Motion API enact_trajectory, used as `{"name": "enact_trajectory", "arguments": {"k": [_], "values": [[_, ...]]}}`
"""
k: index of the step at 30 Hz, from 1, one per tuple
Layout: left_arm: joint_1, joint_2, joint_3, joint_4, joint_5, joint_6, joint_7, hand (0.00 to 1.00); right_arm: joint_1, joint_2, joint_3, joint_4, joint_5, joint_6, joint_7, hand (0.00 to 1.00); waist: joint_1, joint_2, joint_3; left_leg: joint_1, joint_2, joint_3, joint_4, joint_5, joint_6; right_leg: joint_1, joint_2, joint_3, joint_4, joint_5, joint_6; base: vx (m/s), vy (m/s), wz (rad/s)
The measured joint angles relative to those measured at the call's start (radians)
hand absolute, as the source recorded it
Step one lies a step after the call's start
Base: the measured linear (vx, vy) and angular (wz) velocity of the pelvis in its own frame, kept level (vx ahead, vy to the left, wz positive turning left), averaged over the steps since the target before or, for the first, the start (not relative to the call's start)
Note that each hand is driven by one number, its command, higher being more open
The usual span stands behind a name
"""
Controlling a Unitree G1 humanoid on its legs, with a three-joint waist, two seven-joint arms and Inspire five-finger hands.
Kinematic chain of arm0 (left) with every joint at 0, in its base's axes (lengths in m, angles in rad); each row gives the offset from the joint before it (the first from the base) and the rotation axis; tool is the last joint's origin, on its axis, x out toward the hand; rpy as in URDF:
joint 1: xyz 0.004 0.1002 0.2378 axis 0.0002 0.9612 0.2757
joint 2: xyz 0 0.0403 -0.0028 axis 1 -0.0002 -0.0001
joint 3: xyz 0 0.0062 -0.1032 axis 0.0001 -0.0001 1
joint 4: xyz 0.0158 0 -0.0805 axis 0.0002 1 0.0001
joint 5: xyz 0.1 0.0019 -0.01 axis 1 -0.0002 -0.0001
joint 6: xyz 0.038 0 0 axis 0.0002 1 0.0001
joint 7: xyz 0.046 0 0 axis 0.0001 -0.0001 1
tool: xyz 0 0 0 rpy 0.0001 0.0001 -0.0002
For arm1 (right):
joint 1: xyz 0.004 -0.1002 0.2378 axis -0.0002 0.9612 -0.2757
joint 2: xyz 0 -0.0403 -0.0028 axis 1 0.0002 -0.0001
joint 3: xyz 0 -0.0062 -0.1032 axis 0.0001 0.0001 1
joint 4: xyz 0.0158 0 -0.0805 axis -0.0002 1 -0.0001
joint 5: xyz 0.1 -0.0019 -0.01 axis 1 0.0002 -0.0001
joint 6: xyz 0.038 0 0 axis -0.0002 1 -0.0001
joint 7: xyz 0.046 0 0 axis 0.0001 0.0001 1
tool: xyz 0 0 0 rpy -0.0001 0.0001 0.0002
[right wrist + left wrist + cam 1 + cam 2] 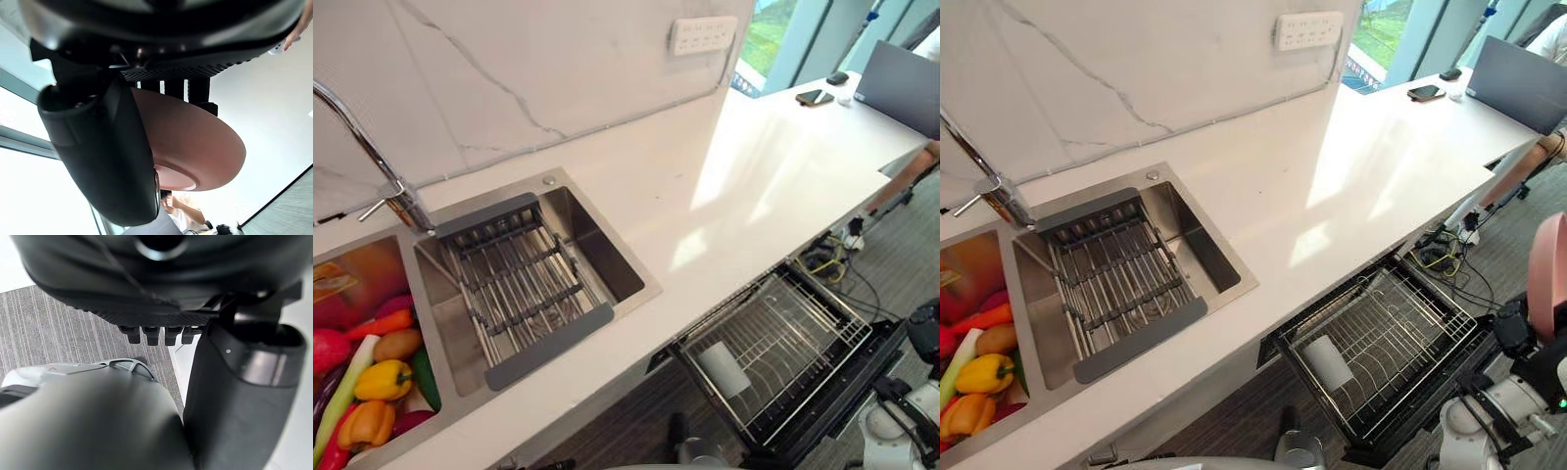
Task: Walk over to the sink, pick up the cup, carry it to the dishwasher, place the cup inside the dishwasher, then close the dishwasher door
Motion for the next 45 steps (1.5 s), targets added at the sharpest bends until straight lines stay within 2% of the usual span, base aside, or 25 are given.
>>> {"name": "enact_trajectory", "arguments": {"k": [1, 3, 5, 11, 16, 19, 24, 26, 29, 34, 35, 37, 39, 42, 45], "values": [[-0.003, -0.002, 0.003, 0.000, 0.000, 0.001, 0.004, 1.00, -0.001, 0.005, 0.011, 0.011, 0.000, 0.000, -0.008, 0.00, 0.003, 0.002, 0.001, -0.003, 0.003, 0.003, 0.004, -0.002, 0.000, 0.001, 0.003, -0.006, -0.010, 0.003, -0.004, 0.05, 0.007, -0.26], [-0.006, -0.008, 0.017, -0.005, -0.035, 0.003, 0.024, 1.00, -0.006, 0.016, 0.059, 0.049, 0.002, 0.000, -0.013, 0.00, 0.012, 0.003, 0.008, -0.002, 0.005, 0.019, 0.011, -0.007, -0.003, 0.018, 0.012, -0.005, -0.057, 0.061, 0.029, 0.06, 0.006, -0.22], [-0.007, -0.012, 0.018, -0.013, -0.061, 0.009, 0.043, 1.00, -0.017, 0.025, 0.085, 0.088, 0.005, 0.001, -0.013, 0.00, 0.021, 0.007, 0.014, -0.002, 0.006, 0.022, 0.009, -0.007, -0.003, 0.026, 0.021, -0.002, -0.086, 0.084, 0.037, 0.04, 0.014, -0.12], [-0.010, -0.027, 0.017, -0.020, -0.076, 0.007, 0.084, 1.00, -0.024, 0.046, 0.160, 0.193, 0.017, -0.013, 0.002, 0.00, 0.047, 0.021, 0.031, 0.025, 0.000, 0.006, -0.004, -0.009, 0.000, 0.059, 0.019, -0.009, -0.095, 0.088, 0.039, -0.01, 0.044, 0.04], [-0.016, -0.031, 0.017, -0.023, -0.076, 0.002, 0.082, 1.00, -0.037, 0.046, 0.201, 0.212, 0.017, -0.016, 0.022, 0.00, 0.050, 0.031, 0.061, 0.014, -0.026, -0.012, -0.003, -0.010, 0.004, 0.056, -0.007, -0.015, -0.102, 0.095, 0.051, -0.07, 0.054, 0.08], [-0.030, -0.034, 0.017, -0.027, -0.079, 0.006, 0.065, 1.00, -0.066, 0.040, 0.216, 0.252, 0.017, -0.007, 0.026, 0.00, 0.050, 0.053, 0.083, -0.018, -0.042, -0.037, 0.007, -0.009, 0.014, 0.038, -0.027, -0.027, -0.102, 0.097, 0.056, -0.07, 0.039, 0.16], [-0.074, -0.038, 0.019, -0.032, -0.201, 0.099, -0.001, 1.00, -0.169, -0.022, 0.245, 0.395, 0.038, 0.046, 0.053, 0.00, 0.056, 0.110, 0.137, -0.063, -0.058, -0.128, 0.010, -0.007, 0.024, 0.021, -0.040, -0.048, -0.101, 0.105, 0.064, -0.02, 0.008, 0.17], [-0.086, -0.039, 0.021, -0.031, -0.225, 0.128, -0.019, 1.00, -0.197, -0.042, 0.261, 0.445, 0.039, 0.060, 0.065, 0.00, 0.062, 0.124, 0.146, -0.064, -0.059, -0.153, 0.003, -0.007, 0.024, 0.021, -0.038, -0.049, -0.097, 0.105, 0.064, 0.02, -0.009, 0.05], [-0.113, -0.048, 0.040, -0.027, -0.223, 0.154, -0.044, 1.00, -0.241, -0.062, 0.274, 0.493, 0.068, 0.083, 0.086, 0.00, 0.067, 0.133, 0.171, -0.072, -0.064, -0.175, -0.001, -0.007, 0.024, 0.019, -0.040, -0.055, -0.097, 0.105, 0.064, -0.01, 0.007, 0.06], [-0.157, -0.055, 0.038, -0.020, -0.154, 0.137, -0.070, 1.00, -0.320, -0.125, 0.311, 0.575, 0.138, 0.121, 0.158, 0.00, 0.071, 0.151, 0.214, -0.102, -0.071, -0.198, -0.001, -0.003, 0.030, 0.002, -0.047, -0.074, -0.097, 0.106, 0.065, -0.01, 0.013, 0.13], [-0.163, -0.056, 0.037, -0.020, -0.147, 0.126, -0.071, 1.00, -0.343, -0.139, 0.327, 0.588, 0.154, 0.128, 0.179, 1.00, 0.070, 0.158, 0.226, -0.108, -0.072, -0.200, -0.001, -0.002, 0.032, -0.003, -0.048, -0.075, -0.096, 0.106, 0.066, 0.01, 0.010, 0.06], [-0.180, -0.058, 0.033, -0.015, -0.131, 0.119, -0.071, 1.00, -0.364, -0.161, 0.345, 0.602, 0.155, 0.148, 0.212, 1.00, 0.068, 0.174, 0.242, -0.114, -0.073, -0.211, -0.001, -0.001, 0.033, -0.003, -0.049, -0.082, -0.096, 0.107, 0.066, 0.00, 0.008, 0.13], [-0.186, -0.059, 0.003, -0.014, -0.117, 0.102, -0.071, 1.00, -0.401, -0.185, 0.370, 0.640, 0.189, 0.203, 0.253, 1.00, 0.063, 0.194, 0.252, -0.125, -0.079, -0.239, -0.002, 0.007, 0.042, -0.002, -0.056, -0.094, -0.096, 0.107, 0.066, 0.00, 0.009, 0.20], [-0.187, -0.067, -0.005, -0.013, -0.118, 0.085, -0.072, 1.00, -0.447, -0.200, 0.366, 0.689, 0.281, 0.245, 0.245, 1.00, 0.066, 0.212, 0.260, -0.132, -0.095, -0.257, -0.003, 0.025, 0.045, 0.000, -0.071, -0.101, -0.095, 0.107, 0.067, 0.00, 0.017, 0.14], [-0.186, -0.066, -0.008, -0.006, -0.159, 0.084, -0.072, 1.00, -0.459, -0.198, 0.349, 0.697, 0.360, 0.242, 0.192, 1.00, 0.073, 0.218, 0.262, -0.131, -0.105, -0.268, 0.001, 0.044, 0.044, 0.009, -0.081, -0.101, -0.095, 0.107, 0.067, -0.03, -0.001, 0.09]]}}
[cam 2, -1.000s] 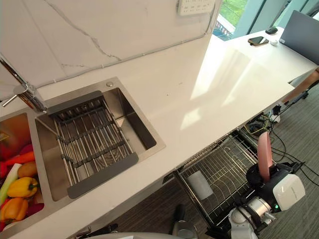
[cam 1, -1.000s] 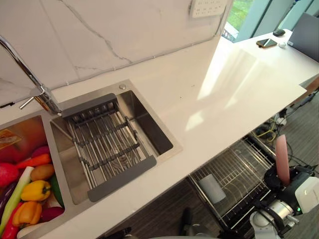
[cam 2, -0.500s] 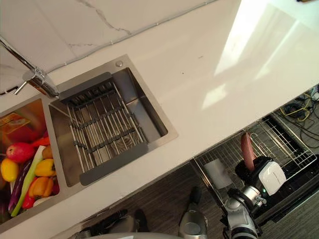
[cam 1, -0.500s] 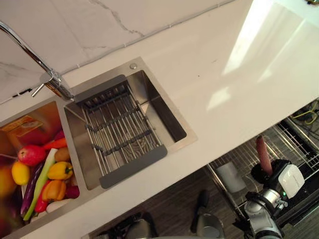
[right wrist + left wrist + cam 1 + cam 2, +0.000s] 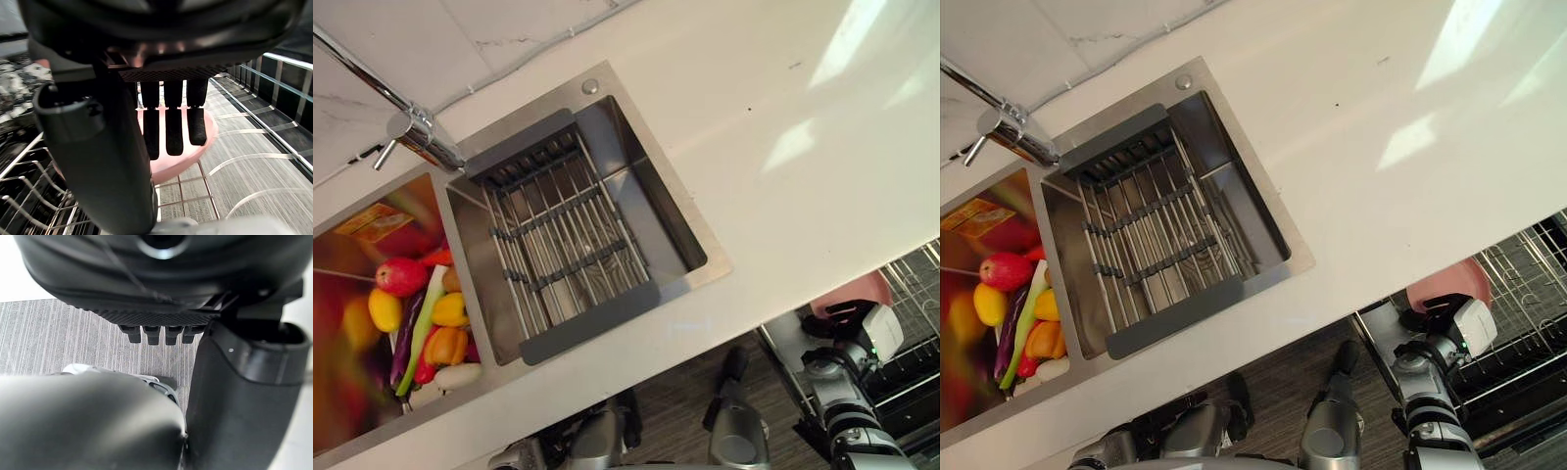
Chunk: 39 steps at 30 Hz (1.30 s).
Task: Walk over to the sink, pick up the cup, carry it to the dishwasher, place the cup inside the dishwasher, then close the dishwasher door
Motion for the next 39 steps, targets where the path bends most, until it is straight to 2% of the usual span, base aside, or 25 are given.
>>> {"name": "enact_trajectory", "arguments": {"k": [2, 4, 6, 9, 11, 13, 16, 18, 20, 21, 22, 24, 27, 28, 30, 33, 34, 36, 39], "values": [[0.000, 0.000, -0.002, 0.007, -0.017, 0.000, -0.001, 1.00, 0.005, 0.015, -0.035, -0.031, 0.051, -0.038, -0.022, 1.00, 0.000, 0.001, 0.000, 0.002, 0.000, -0.006, 0.004, 0.006, -0.001, 0.005, 0.000, 0.000, 0.000, 0.000, 0.000, -0.04, -0.021, 0.03], [0.000, -0.005, 0.004, 0.011, -0.016, 0.000, -0.003, 1.00, 0.036, 0.037, -0.083, -0.113, 0.189, -0.119, -0.007, 1.00, -0.001, 0.001, -0.001, 0.009, 0.000, -0.006, 0.003, 0.010, -0.002, 0.010, 0.000, 0.006, 0.000, 0.000, 0.000, -0.06, -0.024, -0.05], [0.003, -0.014, 0.010, 0.015, -0.014, 0.000, -0.006, 1.00, 0.081, 0.083, -0.145, -0.266, 0.348, -0.222, 0.058, 1.00, -0.011, 0.001, -0.001, 0.027, 0.001, -0.003, -0.002, 0.011, -0.002, 0.018, 0.003, 0.022, -0.001, 0.000, 0.000, -0.09, -0.013, -0.12], [0.010, -0.021, 0.024, 0.016, 0.008, 0.001, -0.010, 1.00, 0.151, 0.122, -0.150, -0.466, 0.369, -0.276, 0.094, 1.00, -0.029, 0.000, -0.003, 0.054, 0.002, 0.012, -0.026, 0.011, -0.002, 0.024, 0.007, 0.038, -0.002, -0.004, 0.003, -0.09, 0.004, -0.15], [0.014, -0.023, 0.045, 0.022, 0.046, 0.000, -0.013, 1.00, 0.214, 0.147, -0.160, -0.666, 0.361, -0.297, 0.124, 1.00, -0.037, -0.009, -0.009, 0.085, 0.003, 0.034, -0.056, 0.009, -0.003, 0.023, 0.013, 0.063, -0.007, -0.018, 0.016, -0.12, 0.000, -0.26], [0.022, -0.022, 0.080, 0.033, 0.063, 0.001, -0.014, 1.00, 0.243, 0.174, -0.203, -0.790, 0.313, -0.310, 0.135, 1.00, -0.049, -0.030, -0.022, 0.101, 0.003, 0.047, -0.069, 0.005, -0.007, 0.023, 0.017, 0.084, -0.007, -0.017, 0.018, -0.08, -0.002, -0.17], [0.040, -0.019, 0.126, 0.036, 0.069, 0.002, -0.013, 1.00, 0.274, 0.183, -0.290, -0.883, 0.235, -0.334, 0.123, 1.00, -0.055, -0.058, -0.047, 0.107, 0.006, 0.067, -0.068, -0.017, -0.016, 0.023, 0.021, 0.099, -0.007, -0.015, 0.021, -0.07, -0.002, -0.18], [0.062, -0.015, 0.136, 0.043, 0.077, 0.003, -0.003, 1.00, 0.285, 0.175, -0.416, -0.905, 0.207, -0.355, 0.035, 1.00, -0.059, -0.073, -0.081, 0.119, 0.013, 0.081, -0.069, -0.025, -0.015, 0.023, 0.030, 0.113, -0.007, -0.014, 0.020, 0.01, -0.007, -0.20], [0.072, -0.015, 0.135, 0.054, 0.084, 0.003, 0.007, 1.00, 0.278, 0.154, -0.528, -0.867, 0.260, -0.388, -0.047, 1.00, -0.077, -0.073, -0.100, 0.125, 0.017, 0.085, -0.069, -0.021, -0.017, 0.025, 0.035, 0.116, -0.007, -0.006, 0.019, 0.10, -0.004, -0.11], [0.078, -0.016, 0.134, 0.057, 0.082, 0.003, 0.015, 1.00, 0.272, 0.136, -0.597, -0.817, 0.324, -0.418, -0.108, 1.00, -0.090, -0.068, -0.111, 0.132, 0.019, 0.088, -0.071, -0.020, -0.016, 0.026, 0.037, 0.117, -0.006, 0.000, 0.015, 0.12, 0.006, -0.06], [0.078, -0.017, 0.134, 0.058, 0.082, 0.005, 0.021, 1.00, 0.272, 0.128, -0.633, -0.785, 0.356, -0.432, -0.132, 1.00, -0.096, -0.066, -0.114, 0.136, 0.020, 0.088, -0.072, -0.020, -0.016, 0.028, 0.039, 0.117, -0.005, 0.003, 0.011, 0.11, 0.012, -0.03], [0.079, -0.018, 0.135, 0.058, 0.063, 0.020, 0.041, 1.00, 0.273, 0.117, -0.758, -0.622, 0.557, -0.508, -0.150, 1.00, -0.116, -0.063, -0.117, 0.162, 0.024, 0.095, -0.081, -0.020, -0.016, 0.050, 0.044, 0.114, -0.001, 0.004, 0.010, 0.09, 0.012, -0.03], [0.079, -0.044, 0.158, 0.055, 0.041, 0.037, 0.053, 1.00, 0.282, 0.161, -0.826, -0.415, 0.859, -0.584, -0.049, 1.00, -0.126, -0.057, -0.133, 0.179, 0.025, 0.102, -0.091, -0.019, -0.016, 0.063, 0.042, 0.110, -0.001, 0.002, 0.011, 0.01, 0.003, -0.02], [0.079, -0.052, 0.167, 0.055, 0.040, 0.039, 0.053, 1.00, 0.287, 0.183, -0.828, -0.385, 0.901, -0.592, -0.025, 1.00, -0.126, -0.056, -0.136, 0.181, 0.024, 0.104, -0.091, -0.019, -0.016, 0.065, 0.041, 0.110, -0.001, 0.001, 0.011, 0.00, 0.000, 0.00], [0.079, -0.065, 0.173, 0.057, 0.040, 0.044, 0.071, 1.00, 0.317, 0.312, -0.801, -0.322, 1.070, -0.614, 0.104, 1.00, -0.122, -0.047, -0.155, 0.183, 0.027, 0.111, -0.091, -0.017, -0.017, 0.070, 0.039, 0.101, -0.004, -0.014, 0.014, -0.06, -0.018, 0.05], [0.079, -0.079, 0.174, 0.062, 0.039, 0.043, 0.083, 1.00, 0.345, 0.448, -0.702, -0.306, 1.189, -0.615, 0.243, 1.00, -0.105, -0.035, -0.166, 0.182, 0.032, 0.110, -0.095, -0.009, -0.021, 0.078, 0.034, 0.078, -0.006, -0.033, 0.020, -0.11, -0.044, 0.09], [0.079, -0.088, 0.180, 0.062, 0.039, 0.040, 0.089, 1.00, 0.360, 0.475, -0.615, -0.299, 1.220, -0.610, 0.304, 1.00, -0.094, -0.027, -0.173, 0.181, 0.036, 0.112, -0.095, -0.012, -0.020, 0.080, 0.036, 0.070, -0.006, -0.034, 0.020, -0.10, -0.053, 0.07], [0.079, -0.094, 0.193, 0.063, 0.043, 0.030, 0.090, 1.00, 0.350, 0.479, -0.515, -0.299, 1.287, -0.598, 0.385, 1.00, -0.086, -0.026, -0.175, 0.180, 0.043, 0.141, -0.100, -0.021, -0.023, 0.081, 0.036, 0.054, -0.006, -0.034, 0.020, -0.10, -0.048, 0.14], [0.086, -0.102, 0.222, 0.066, 0.042, 0.007, 0.085, 1.00, 0.385, 0.478, -0.478, -0.322, 1.303, -0.585, 0.496, 1.00, -0.076, -0.031, -0.177, 0.177, 0.044, 0.153, -0.117, -0.021, -0.023, 0.079, 0.030, 0.032, -0.006, -0.034, 0.019, -0.04, -0.020, 0.18]]}}
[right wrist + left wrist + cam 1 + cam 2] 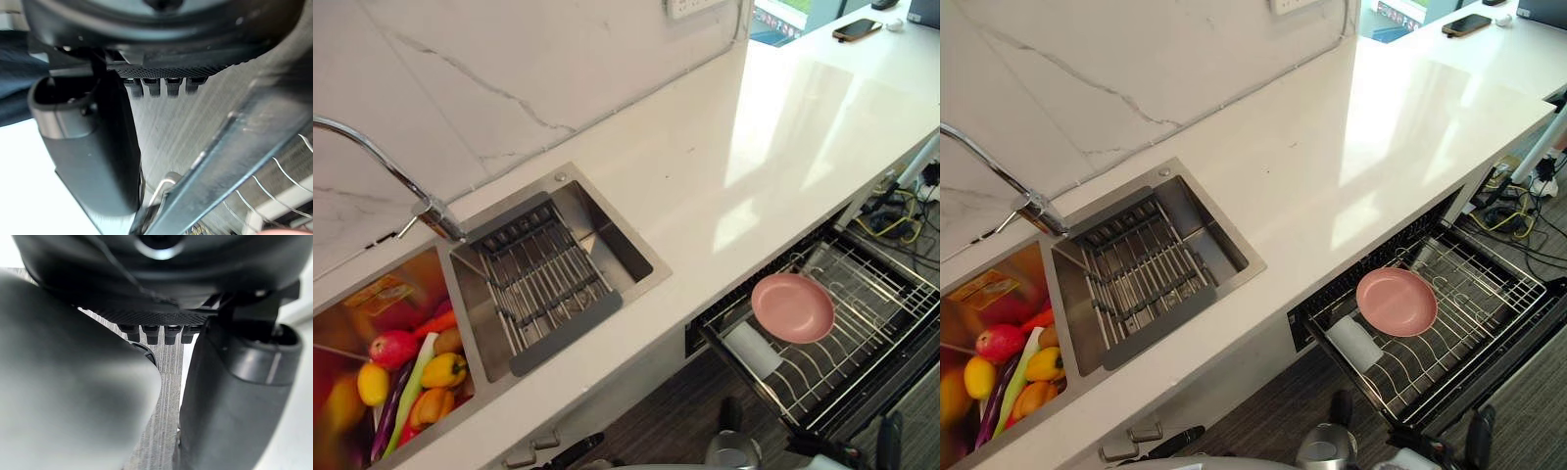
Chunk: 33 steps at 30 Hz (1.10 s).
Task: Walk over to the sink, pick up the cup, carry it to the dishwasher, place the cup inside the dishwasher, then close the dishwasher door
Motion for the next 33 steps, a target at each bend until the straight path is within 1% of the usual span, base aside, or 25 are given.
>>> {"name": "enact_trajectory", "arguments": {"k": [1, 3, 4, 5, 6, 7, 8, 10, 12, 15, 17, 19, 21, 23, 25, 26, 27, 28, 29, 30, 31, 32, 33], "values": [[0.002, 0.001, 0.001, 0.000, 0.000, -0.008, -0.003, 1.00, 0.016, -0.001, 0.017, -0.002, -0.003, 0.014, 0.030, 1.00, 0.001, -0.004, -0.002, -0.001, 0.002, 0.000, -0.002, 0.002, -0.001, -0.001, 0.001, -0.005, 0.000, 0.000, -0.001, -0.01, -0.027, 0.06], [0.006, 0.008, -0.001, 0.002, 0.002, -0.021, -0.016, 1.00, 0.048, -0.004, 0.065, -0.005, -0.024, 0.090, 0.109, 1.00, 0.005, -0.011, -0.005, -0.003, 0.011, -0.002, -0.001, 0.032, -0.009, -0.001, 0.009, -0.006, 0.001, 0.006, -0.008, 0.00, -0.033, -0.03], [0.006, 0.009, -0.001, 0.003, 0.003, -0.024, -0.019, 1.00, 0.048, -0.005, 0.069, -0.005, -0.025, 0.109, 0.131, 1.00, 0.007, -0.013, -0.006, -0.003, 0.012, -0.003, 0.000, 0.039, -0.009, -0.001, 0.010, -0.006, 0.001, 0.007, -0.008, 0.00, 0.000, 0.00], [0.006, 0.014, -0.005, 0.005, 0.005, -0.032, -0.028, 1.00, 0.049, -0.006, 0.080, -0.005, -0.026, 0.140, 0.176, 1.00, 0.012, -0.017, -0.008, -0.007, 0.012, -0.010, 0.000, 0.043, -0.006, -0.001, 0.010, -0.011, 0.002, 0.011, -0.003, 0.02, -0.011, 0.13], [0.006, 0.019, -0.009, 0.006, 0.005, -0.037, -0.039, 1.00, 0.049, -0.009, 0.095, -0.005, -0.027, 0.161, 0.214, 1.00, 0.020, -0.023, -0.010, -0.014, 0.009, -0.023, 0.000, 0.051, -0.014, -0.001, 0.009, -0.021, 0.001, 0.013, 0.000, 0.02, -0.003, 0.21], [0.006, 0.021, -0.009, 0.006, 0.007, -0.039, -0.043, 1.00, 0.049, -0.010, 0.102, -0.005, -0.028, 0.175, 0.234, 1.00, 0.023, -0.026, -0.011, -0.019, 0.008, -0.031, 0.000, 0.053, -0.013, -0.001, 0.007, -0.028, 0.001, 0.013, 0.000, 0.02, 0.002, 0.34], [0.006, 0.026, -0.010, 0.005, 0.014, -0.044, -0.052, 1.00, 0.049, -0.021, 0.124, -0.005, -0.031, 0.203, 0.267, 1.00, 0.028, -0.031, -0.015, -0.032, 0.007, -0.052, -0.001, 0.059, -0.012, -0.001, 0.005, -0.044, 0.002, 0.016, -0.003, 0.02, -0.006, 0.40], [0.004, 0.038, -0.014, 0.005, 0.024, -0.051, -0.062, 1.00, 0.038, -0.078, 0.209, -0.005, -0.072, 0.263, 0.327, 1.00, 0.037, -0.037, -0.020, -0.048, 0.004, -0.082, -0.005, 0.070, -0.011, 0.001, 0.000, -0.072, 0.004, 0.019, -0.008, 0.02, -0.011, 0.40], [-0.002, 0.045, -0.022, 0.005, 0.037, -0.052, -0.063, 1.00, -0.005, -0.124, 0.251, 0.000, -0.108, 0.305, 0.345, 1.00, 0.054, -0.041, -0.021, -0.054, 0.003, -0.107, -0.006, 0.079, -0.010, 0.009, -0.002, -0.093, 0.004, 0.020, -0.009, 0.00, -0.007, 0.34], [-0.002, 0.052, -0.028, 0.006, 0.050, -0.052, -0.063, 1.00, -0.057, -0.167, 0.290, 0.016, -0.129, 0.352, 0.352, 1.00, 0.062, -0.042, -0.021, -0.068, 0.003, -0.142, -0.008, 0.088, -0.010, 0.023, -0.005, -0.127, 0.004, 0.018, -0.012, -0.02, -0.017, 0.40], [-0.002, 0.064, -0.052, 0.010, 0.084, -0.051, -0.062, 1.00, -0.112, -0.209, 0.351, 0.029, -0.156, 0.388, 0.353, 1.00, 0.081, -0.041, -0.021, -0.078, 0.004, -0.164, -0.008, 0.095, -0.010, 0.025, -0.005, -0.145, 0.003, 0.017, -0.013, -0.02, -0.018, 0.22], [0.015, 0.069, -0.055, 0.012, 0.097, -0.054, -0.060, 1.00, -0.135, -0.228, 0.410, 0.029, -0.157, 0.399, 0.360, 1.00, 0.083, -0.047, -0.020, -0.081, 0.006, -0.182, -0.008, 0.099, -0.011, 0.035, -0.003, -0.164, 0.001, 0.016, -0.015, -0.01, -0.011, 0.24], [0.018, 0.071, -0.052, 0.010, 0.097, -0.064, -0.060, 1.00, -0.132, -0.228, 0.415, 0.028, -0.159, 0.402, 0.361, 1.00, 0.083, -0.052, -0.019, -0.084, 0.006, -0.185, -0.007, 0.101, -0.012, 0.036, -0.003, -0.168, 0.000, 0.016, -0.016, -0.04, -0.009, 0.08], [0.017, 0.071, -0.052, 0.010, 0.097, -0.071, -0.061, 1.00, -0.137, -0.238, 0.420, 0.028, -0.161, 0.423, 0.360, 1.00, 0.082, -0.053, -0.019, -0.085, 0.007, -0.186, -0.005, 0.101, -0.012, 0.036, -0.002, -0.168, 0.000, 0.015, -0.016, -0.04, -0.004, -0.01], [0.017, 0.071, -0.051, 0.011, 0.097, -0.072, -0.061, 1.00, -0.134, -0.261, 0.450, 0.028, -0.177, 0.431, 0.360, 1.00, 0.082, -0.054, -0.019, -0.090, 0.012, -0.186, -0.004, 0.102, -0.014, 0.033, 0.002, -0.168, 0.000, 0.012, -0.020, -0.03, -0.015, -0.02], [0.017, 0.071, -0.049, 0.011, 0.097, -0.073, -0.061, 1.00, -0.122, -0.283, 0.489, 0.028, -0.191, 0.435, 0.361, 1.00, 0.082, -0.055, -0.018, -0.090, 0.017, -0.186, -0.005, 0.103, -0.016, 0.032, 0.008, -0.168, 0.000, 0.009, -0.023, -0.03, -0.030, -0.02], [0.017, 0.071, -0.048, 0.011, 0.097, -0.073, -0.059, 1.00, -0.103, -0.316, 0.554, 0.027, -0.226, 0.451, 0.374, 1.00, 0.082, -0.057, -0.019, -0.089, 0.024, -0.186, -0.005, 0.105, -0.019, 0.032, 0.015, -0.168, 0.000, 0.004, -0.024, -0.02, -0.032, -0.03], [0.017, 0.072, -0.047, 0.011, 0.097, -0.073, -0.059, 1.00, -0.096, -0.327, 0.574, 0.024, -0.241, 0.448, 0.376, 1.00, 0.081, -0.059, -0.020, -0.089, 0.028, -0.185, -0.005, 0.106, -0.021, 0.032, 0.019, -0.168, 0.000, 0.002, -0.026, -0.02, -0.040, -0.04], [0.017, 0.075, -0.047, 0.011, 0.096, -0.073, -0.059, 1.00, -0.076, -0.363, 0.620, 0.023, -0.289, 0.459, 0.390, 1.00, 0.080, -0.064, -0.022, -0.088, 0.036, -0.182, -0.006, 0.107, -0.023, 0.032, 0.027, -0.168, 0.000, -0.006, -0.024, -0.01, -0.044, -0.04], [0.017, 0.077, -0.047, 0.011, 0.096, -0.073, -0.059, 1.00, -0.053, -0.423, 0.714, 0.021, -0.357, 0.499, 0.466, 1.00, 0.080, -0.068, -0.024, -0.087, 0.042, -0.182, -0.006, 0.108, -0.026, 0.032, 0.034, -0.168, 0.000, -0.010, -0.026, -0.01, -0.047, -0.03], [0.017, 0.078, -0.047, 0.011, 0.096, -0.073, -0.059, 1.00, -0.048, -0.450, 0.778, 0.020, -0.395, 0.523, 0.508, 1.00, 0.081, -0.070, -0.026, -0.087, 0.046, -0.182, -0.007, 0.109, -0.027, 0.032, 0.038, -0.168, 0.000, -0.013, -0.028, 0.00, -0.034, 0.02], [0.017, 0.079, -0.048, 0.011, 0.095, -0.072, -0.059, 1.00, -0.046, -0.466, 0.895, 0.025, -0.480, 0.571, 0.573, 1.00, 0.085, -0.072, -0.033, -0.088, 0.052, -0.185, -0.008, 0.112, -0.030, 0.033, 0.045, -0.169, 0.000, -0.017, -0.029, 0.01, -0.027, 0.08], [0.016, 0.078, -0.049, 0.011, 0.089, -0.072, -0.059, 1.00, -0.039, -0.432, 0.979, 0.064, -0.542, 0.603, 0.610, 1.00, 0.096, -0.073, -0.042, -0.088, 0.057, -0.192, -0.013, 0.115, -0.035, 0.034, 0.049, -0.175, 0.000, -0.021, -0.030, 0.02, -0.022, 0.11]]}}
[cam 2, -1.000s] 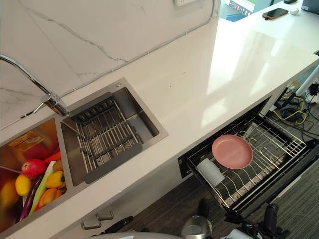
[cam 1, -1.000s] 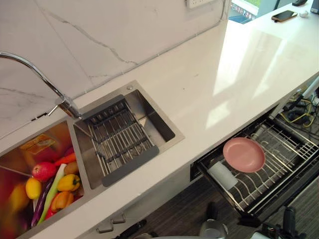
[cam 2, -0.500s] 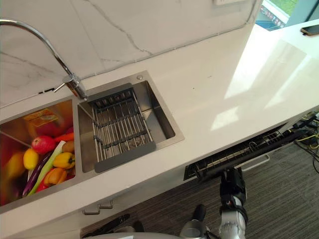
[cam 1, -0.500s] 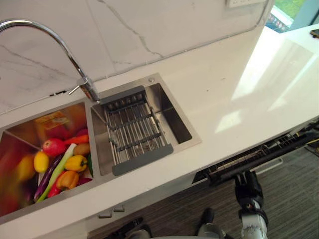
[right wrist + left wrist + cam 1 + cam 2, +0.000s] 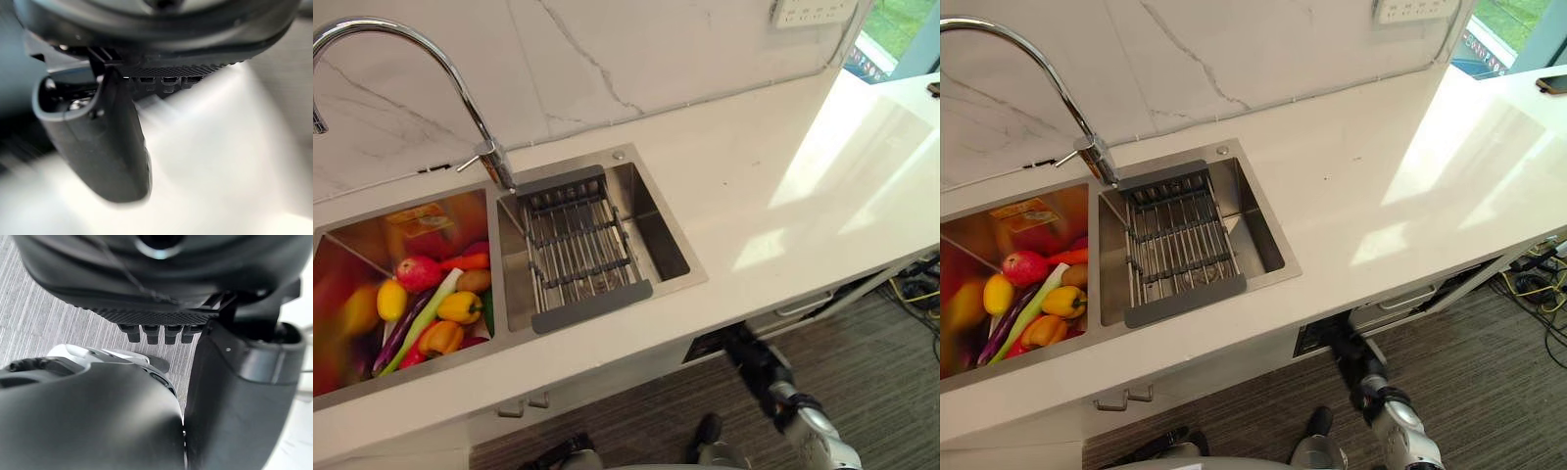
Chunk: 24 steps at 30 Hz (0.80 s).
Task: Walk over to the sink, pick up the cup, carry it to the dishwasher, place the cup inside the dishwasher, then close the dishwasher door
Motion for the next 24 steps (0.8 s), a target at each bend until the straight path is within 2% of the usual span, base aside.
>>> {"name": "enact_trajectory", "arguments": {"k": [3, 6, 7, 9, 10, 13, 16, 18, 21, 24], "values": [[-0.007, -0.002, 0.000, 0.001, -0.052, 0.001, -0.001, 1.00, -0.033, 0.100, 0.023, 0.133, -0.141, 0.049, 0.016, 1.00, 0.020, -0.002, -0.003, -0.005, -0.007, -0.015, -0.008, 0.004, 0.001, 0.004, -0.006, -0.013, 0.001, -0.003, 0.001, 0.02, 0.010, 0.19], [0.004, 0.009, -0.007, 0.021, -0.125, -0.003, -0.001, 1.00, -0.064, 0.176, -0.103, 0.273, -0.210, 0.003, -0.072, 1.00, 0.020, -0.020, -0.008, 0.010, -0.016, -0.032, -0.016, 0.005, 0.004, 0.028, -0.014, -0.025, 0.000, -0.001, 0.006, 0.02, 0.042, 0.20], [0.004, 0.017, -0.008, 0.032, -0.164, -0.007, -0.006, 1.00, -0.080, 0.194, -0.170, 0.349, -0.257, -0.040, -0.123, 1.00, 0.020, -0.029, -0.012, 0.014, -0.020, -0.032, -0.019, 0.004, 0.006, 0.032, -0.018, -0.025, 0.000, 0.001, 0.008, 0.04, 0.037, 0.03], [0.003, 0.013, -0.018, 0.041, -0.190, -0.037, -0.019, 1.00, -0.083, 0.192, -0.236, 0.406, -0.287, -0.080, -0.163, 1.00, 0.018, -0.031, -0.013, 0.018, -0.026, -0.031, -0.022, 0.003, 0.008, 0.034, -0.023, -0.025, 0.000, 0.004, 0.007, 0.04, 0.037, 0.01], [0.005, 0.014, -0.035, 0.044, -0.194, -0.070, -0.041, 1.00, -0.083, 0.195, -0.257, 0.416, -0.293, -0.094, -0.182, 1.00, 0.011, -0.031, -0.013, 0.020, -0.027, -0.031, -0.026, 0.003, 0.008, 0.035, -0.024, -0.025, 0.001, 0.005, 0.008, 0.03, 0.025, -0.01], [0.001, 0.015, -0.051, 0.063, -0.217, -0.115, -0.063, 1.00, -0.083, 0.204, -0.287, 0.423, -0.324, -0.098, -0.206, 1.00, 0.010, -0.031, -0.013, 0.028, -0.028, -0.034, -0.032, 0.003, 0.008, 0.042, -0.024, -0.030, 0.000, 0.004, 0.008, 0.03, 0.010, 0.05], [0.008, 0.015, -0.077, 0.068, -0.245, -0.140, -0.074, 1.00, -0.084, 0.224, -0.344, 0.435, -0.327, -0.091, -0.234, 1.00, 0.011, -0.031, -0.013, 0.035, -0.031, -0.049, -0.035, 0.002, 0.010, 0.059, -0.028, -0.046, 0.000, 0.003, 0.010, 0.03, 0.016, 0.16], [0.023, 0.020, -0.089, 0.069, -0.253, -0.154, -0.113, 1.00, -0.092, 0.235, -0.395, 0.446, -0.307, -0.062, -0.254, 1.00, 0.014, -0.033, -0.012, 0.049, -0.034, -0.051, -0.041, 0.001, 0.011, 0.072, -0.030, -0.050, 0.000, 0.003, 0.011, 0.01, 0.020, 0.08], [0.041, 0.037, -0.096, 0.069, -0.267, -0.153, -0.170, 1.00, -0.106, 0.237, -0.454, 0.463, -0.259, -0.022, -0.269, 1.00, 0.016, -0.038, -0.009, 0.064, -0.042, -0.049, -0.046, -0.002, 0.015, 0.085, -0.039, -0.050, 0.000, 0.002, 0.020, 0.00, 0.012, 0.00], [0.044, 0.047, -0.132, 0.069, -0.267, -0.151, -0.185, 1.00, -0.111, 0.237, -0.493, 0.472, -0.257, 0.002, -0.288, 1.00, 0.029, -0.044, -0.015, 0.068, -0.056, -0.048, -0.045, -0.008, 0.023, 0.089, -0.055, -0.050, 0.006, -0.003, 0.036, 0.01, 0.040, 0.01]]}}
